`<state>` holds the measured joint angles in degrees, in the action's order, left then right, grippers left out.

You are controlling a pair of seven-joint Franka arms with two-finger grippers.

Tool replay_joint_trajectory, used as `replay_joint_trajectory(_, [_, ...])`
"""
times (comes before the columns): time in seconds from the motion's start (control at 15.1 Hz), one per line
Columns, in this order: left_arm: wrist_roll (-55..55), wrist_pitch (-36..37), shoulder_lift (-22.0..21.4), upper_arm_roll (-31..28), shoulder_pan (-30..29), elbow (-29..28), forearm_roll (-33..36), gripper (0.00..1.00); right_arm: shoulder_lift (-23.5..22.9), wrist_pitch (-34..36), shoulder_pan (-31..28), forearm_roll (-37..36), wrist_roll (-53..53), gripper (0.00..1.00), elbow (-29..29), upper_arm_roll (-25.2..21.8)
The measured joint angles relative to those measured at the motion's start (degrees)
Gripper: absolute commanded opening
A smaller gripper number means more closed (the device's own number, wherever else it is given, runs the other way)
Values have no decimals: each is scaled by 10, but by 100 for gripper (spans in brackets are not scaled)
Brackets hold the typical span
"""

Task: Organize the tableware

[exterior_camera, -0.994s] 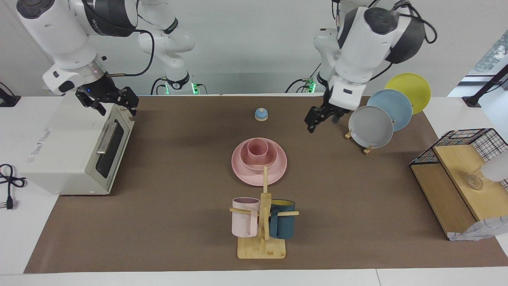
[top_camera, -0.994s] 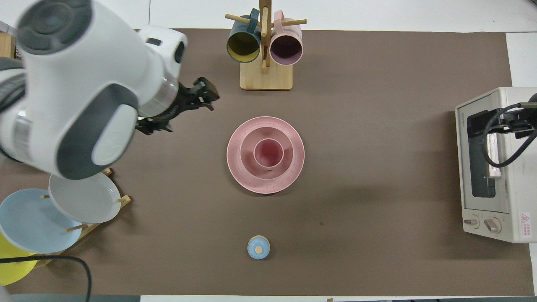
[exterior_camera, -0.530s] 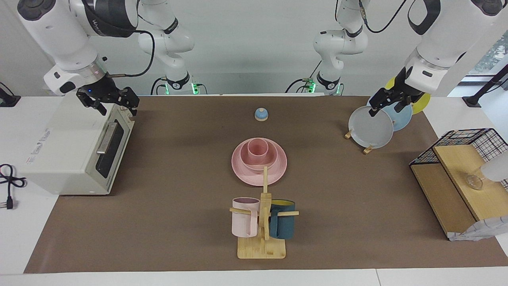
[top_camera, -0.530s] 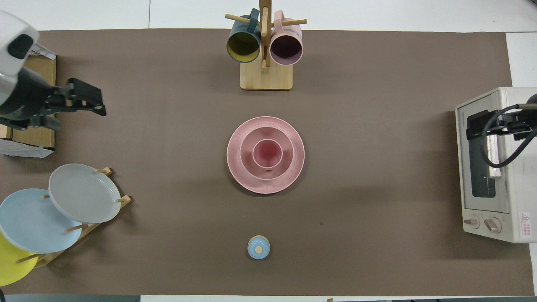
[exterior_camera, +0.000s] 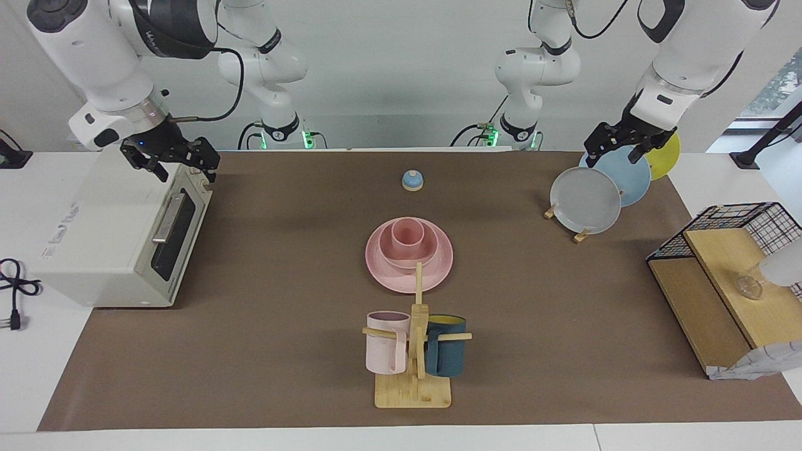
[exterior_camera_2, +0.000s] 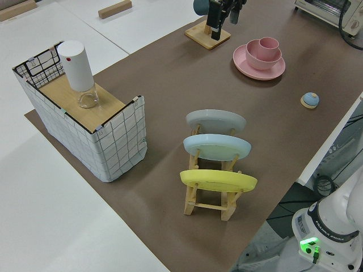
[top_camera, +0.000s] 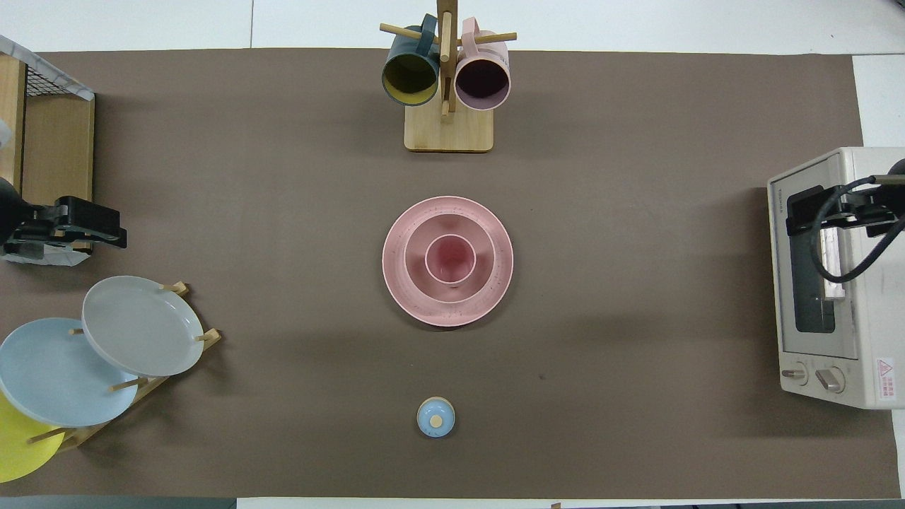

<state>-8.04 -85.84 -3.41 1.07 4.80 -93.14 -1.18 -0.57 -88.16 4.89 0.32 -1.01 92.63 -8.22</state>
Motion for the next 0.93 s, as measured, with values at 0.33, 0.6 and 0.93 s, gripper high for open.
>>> replay_joint_trajectory(0.33, [1,45,-14,0,1,0,1,100,0,0,0,0,0,100,0,0])
replay_joint_trajectory(0.6, [1,43,-13,1,0,-1,-12,100,0,0,0,0,0,100,0,0])
replay_joint_trajectory(0.93, [1,42,-12,33,-40,-1,-15,100,0,0,0,0,0,100,0,0])
